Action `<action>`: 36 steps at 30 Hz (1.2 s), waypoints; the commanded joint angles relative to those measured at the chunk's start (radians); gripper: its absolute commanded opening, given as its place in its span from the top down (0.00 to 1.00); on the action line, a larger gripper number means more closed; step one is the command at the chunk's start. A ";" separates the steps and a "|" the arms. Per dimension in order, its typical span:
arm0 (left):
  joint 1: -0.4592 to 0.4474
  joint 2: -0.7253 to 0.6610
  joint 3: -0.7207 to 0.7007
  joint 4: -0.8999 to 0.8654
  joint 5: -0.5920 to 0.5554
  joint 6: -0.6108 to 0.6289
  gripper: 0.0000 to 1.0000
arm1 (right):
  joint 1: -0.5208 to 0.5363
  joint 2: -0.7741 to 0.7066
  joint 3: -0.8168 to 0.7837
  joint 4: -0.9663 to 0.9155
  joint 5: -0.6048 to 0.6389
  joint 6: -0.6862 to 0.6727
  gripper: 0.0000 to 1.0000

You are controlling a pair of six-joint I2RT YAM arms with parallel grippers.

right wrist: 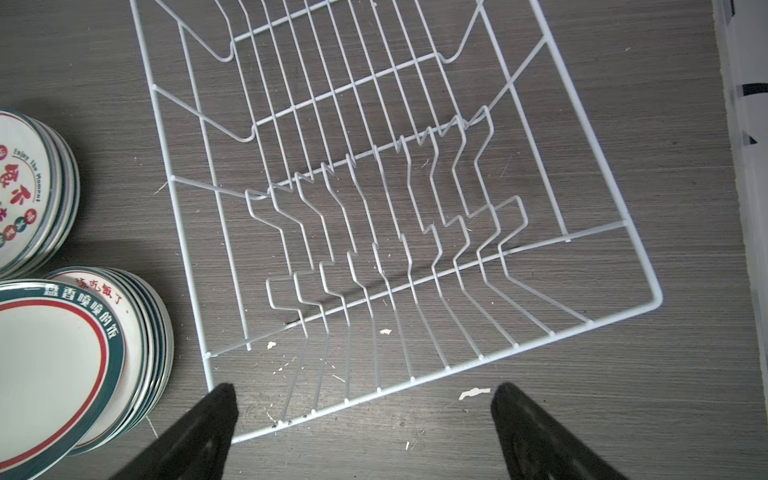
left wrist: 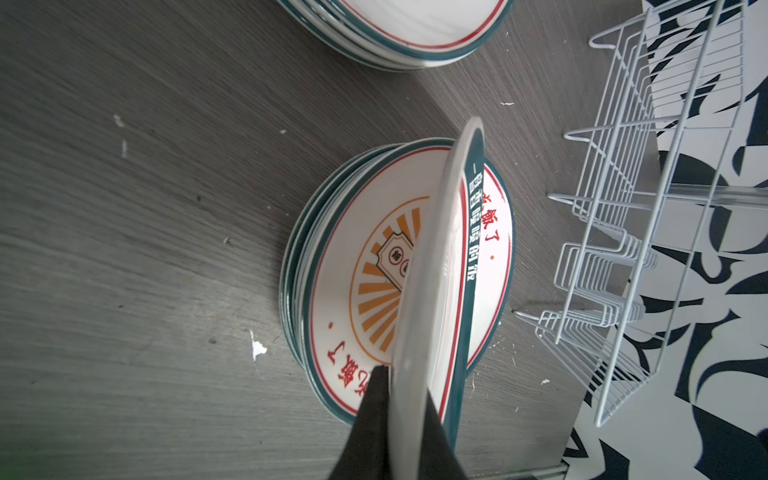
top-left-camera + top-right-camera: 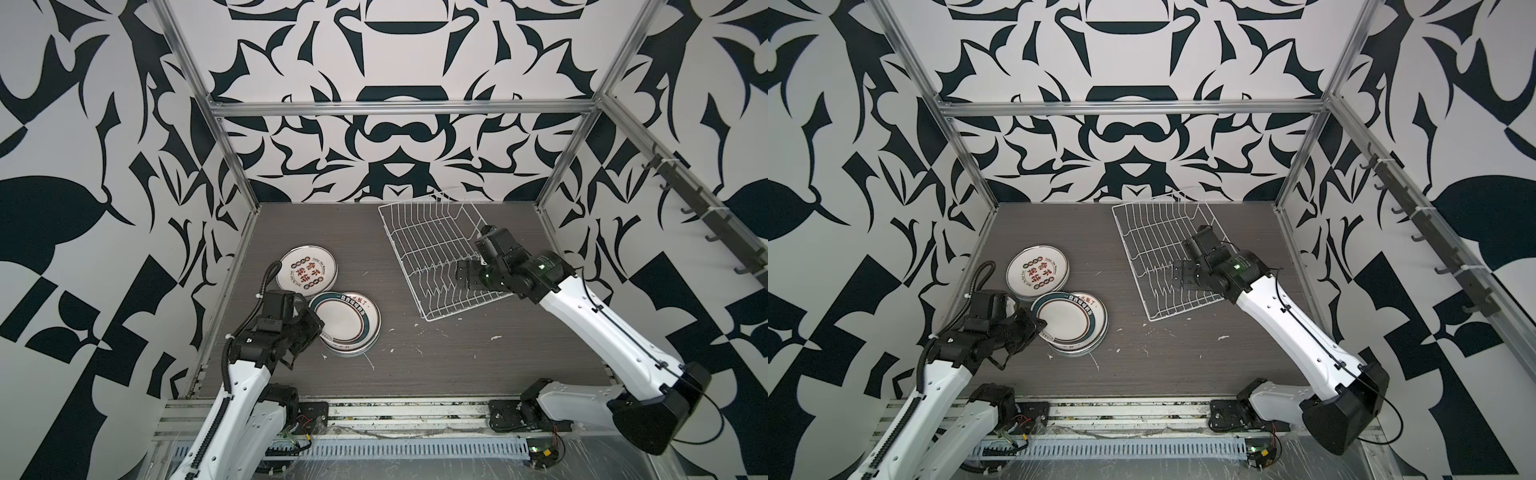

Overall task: Unload the plates from the dish rack
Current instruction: Place the plate among the plates.

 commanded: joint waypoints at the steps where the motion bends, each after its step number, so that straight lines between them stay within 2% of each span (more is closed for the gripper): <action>1: 0.000 0.002 -0.029 0.000 0.001 -0.011 0.83 | -0.005 -0.012 -0.004 0.011 -0.020 -0.015 0.01; 11: 0.000 0.048 -0.048 0.050 0.009 -0.015 0.74 | -0.016 -0.016 -0.019 0.002 -0.028 -0.020 0.01; 17: 0.000 0.076 -0.039 0.065 0.015 -0.002 0.73 | -0.036 -0.019 -0.034 0.003 -0.038 -0.018 0.01; 28: 0.000 0.112 -0.044 0.096 0.024 0.012 0.56 | -0.041 -0.032 -0.056 0.003 -0.056 0.004 0.00; 36: -0.002 0.132 -0.037 0.101 0.010 0.014 0.49 | -0.044 -0.059 -0.066 -0.014 -0.047 -0.002 0.00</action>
